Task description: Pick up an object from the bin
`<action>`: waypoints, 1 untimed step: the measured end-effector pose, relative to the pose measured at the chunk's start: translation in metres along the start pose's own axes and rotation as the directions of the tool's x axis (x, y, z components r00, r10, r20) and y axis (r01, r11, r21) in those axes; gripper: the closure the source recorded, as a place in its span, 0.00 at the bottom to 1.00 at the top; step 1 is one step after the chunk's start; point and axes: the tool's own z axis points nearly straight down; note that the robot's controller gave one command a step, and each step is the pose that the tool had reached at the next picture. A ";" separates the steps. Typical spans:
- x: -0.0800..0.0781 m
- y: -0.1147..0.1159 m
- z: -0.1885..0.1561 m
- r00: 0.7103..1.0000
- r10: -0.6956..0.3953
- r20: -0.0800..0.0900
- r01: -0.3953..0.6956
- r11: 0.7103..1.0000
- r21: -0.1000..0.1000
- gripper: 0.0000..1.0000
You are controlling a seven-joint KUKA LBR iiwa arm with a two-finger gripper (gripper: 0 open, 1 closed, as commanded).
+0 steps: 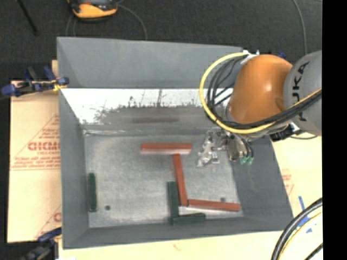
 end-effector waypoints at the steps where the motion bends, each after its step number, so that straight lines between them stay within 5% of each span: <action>1: -0.009 0.000 0.038 1.000 -0.001 -0.001 0.001 1.000 0.000 0.00</action>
Offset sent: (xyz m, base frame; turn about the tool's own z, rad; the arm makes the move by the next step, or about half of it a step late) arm 0.0000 0.0000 0.0000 0.0000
